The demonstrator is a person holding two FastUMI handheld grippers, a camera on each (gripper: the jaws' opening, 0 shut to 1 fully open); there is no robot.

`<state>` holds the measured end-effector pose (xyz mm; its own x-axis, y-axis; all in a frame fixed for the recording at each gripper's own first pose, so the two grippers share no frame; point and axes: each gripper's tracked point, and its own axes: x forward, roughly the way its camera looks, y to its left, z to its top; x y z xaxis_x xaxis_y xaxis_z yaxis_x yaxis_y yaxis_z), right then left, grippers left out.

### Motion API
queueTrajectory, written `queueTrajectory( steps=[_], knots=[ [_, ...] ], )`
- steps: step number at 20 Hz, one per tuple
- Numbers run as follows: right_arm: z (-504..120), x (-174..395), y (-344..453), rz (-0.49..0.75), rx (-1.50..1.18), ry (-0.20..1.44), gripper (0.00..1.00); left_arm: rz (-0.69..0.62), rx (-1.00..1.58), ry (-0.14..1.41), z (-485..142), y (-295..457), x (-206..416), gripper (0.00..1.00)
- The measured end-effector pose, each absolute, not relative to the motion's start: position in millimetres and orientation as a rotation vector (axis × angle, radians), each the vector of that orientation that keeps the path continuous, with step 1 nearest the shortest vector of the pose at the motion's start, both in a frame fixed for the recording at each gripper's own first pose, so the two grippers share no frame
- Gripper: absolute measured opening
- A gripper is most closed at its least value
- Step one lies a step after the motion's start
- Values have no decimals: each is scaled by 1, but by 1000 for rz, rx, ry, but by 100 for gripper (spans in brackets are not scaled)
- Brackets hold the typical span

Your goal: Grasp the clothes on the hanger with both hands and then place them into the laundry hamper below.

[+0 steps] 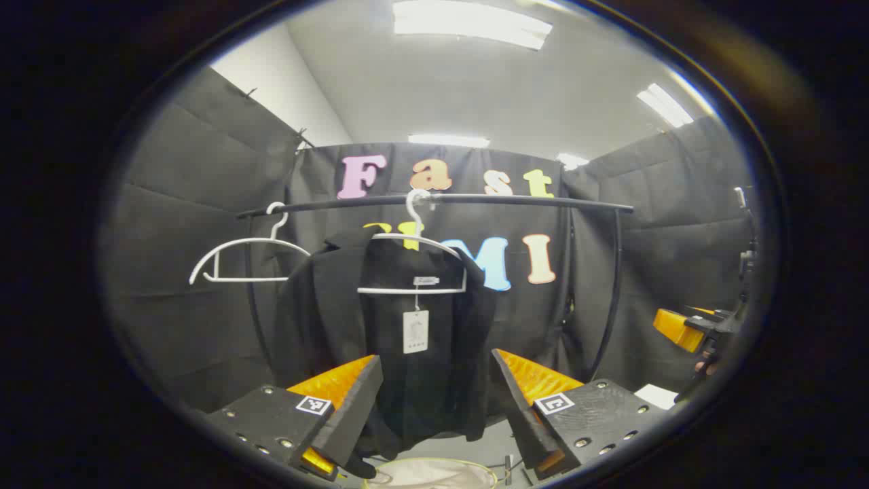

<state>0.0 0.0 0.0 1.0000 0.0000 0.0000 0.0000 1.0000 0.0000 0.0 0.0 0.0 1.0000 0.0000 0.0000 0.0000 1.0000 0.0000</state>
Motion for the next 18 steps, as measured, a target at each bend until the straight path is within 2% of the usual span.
queueTrajectory(
  steps=[11, 12, 13, 14, 15, 16, 17, 18],
  knots=[
    [0, -7, 33, 56, -46, -13, 98, 31, -86, 36, -21, 28, -11, 91],
    [-1, -7, 35, 58, -49, -11, 93, 32, -81, 37, -21, 29, -14, 91],
    [-1, -8, 35, 59, -49, -9, 98, 33, -73, 35, -22, 30, -17, 91],
    [-2, -8, 36, 59, -46, -8, 98, 31, -65, 33, -23, 30, -19, 91],
    [-2, -8, 36, 57, -43, -6, 93, 32, -63, 33, -24, 31, -19, 91],
    [-3, -8, 37, 57, -41, -6, 98, 33, -65, 34, -25, 33, -20, 91],
    [-4, -8, 37, 56, -40, -2, 93, 35, -68, 34, -24, 34, -20, 91],
    [-6, -9, 36, 55, -41, 0, 98, 38, -72, 33, -24, 35, -19, 91]
  ],
)
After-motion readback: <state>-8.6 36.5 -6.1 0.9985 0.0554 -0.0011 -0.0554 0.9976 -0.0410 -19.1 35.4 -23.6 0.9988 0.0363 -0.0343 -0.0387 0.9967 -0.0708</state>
